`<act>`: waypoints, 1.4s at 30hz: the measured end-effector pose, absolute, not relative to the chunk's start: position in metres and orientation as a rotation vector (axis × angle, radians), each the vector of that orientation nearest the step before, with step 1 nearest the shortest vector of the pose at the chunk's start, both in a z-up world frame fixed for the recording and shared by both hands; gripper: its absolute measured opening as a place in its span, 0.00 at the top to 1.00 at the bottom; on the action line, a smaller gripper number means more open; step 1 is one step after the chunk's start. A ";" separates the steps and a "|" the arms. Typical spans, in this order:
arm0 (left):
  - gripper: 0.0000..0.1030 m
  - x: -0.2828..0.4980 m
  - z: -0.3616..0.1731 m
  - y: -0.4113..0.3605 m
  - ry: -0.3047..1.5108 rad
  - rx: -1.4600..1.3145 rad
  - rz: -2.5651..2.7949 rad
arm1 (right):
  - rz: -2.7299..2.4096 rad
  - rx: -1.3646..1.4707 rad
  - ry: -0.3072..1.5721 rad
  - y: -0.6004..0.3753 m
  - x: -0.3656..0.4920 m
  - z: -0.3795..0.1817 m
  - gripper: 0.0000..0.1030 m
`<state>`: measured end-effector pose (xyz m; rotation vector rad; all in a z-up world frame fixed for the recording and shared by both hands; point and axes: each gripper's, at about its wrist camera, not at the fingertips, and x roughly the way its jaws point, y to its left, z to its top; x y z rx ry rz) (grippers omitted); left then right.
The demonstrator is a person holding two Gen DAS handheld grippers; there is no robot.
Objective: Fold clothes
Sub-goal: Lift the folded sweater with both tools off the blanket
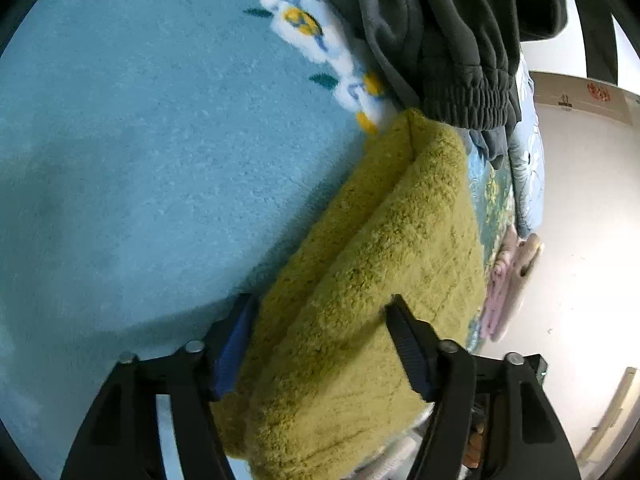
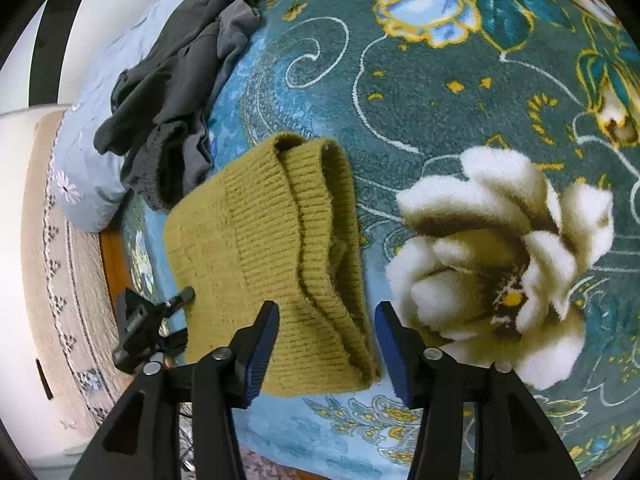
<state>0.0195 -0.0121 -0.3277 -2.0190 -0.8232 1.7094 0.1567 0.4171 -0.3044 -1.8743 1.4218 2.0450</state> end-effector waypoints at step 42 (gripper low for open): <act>0.41 -0.003 -0.333 0.020 -0.664 -2.054 1.646 | 2.082 -1.720 1.646 0.399 0.133 -0.357 0.31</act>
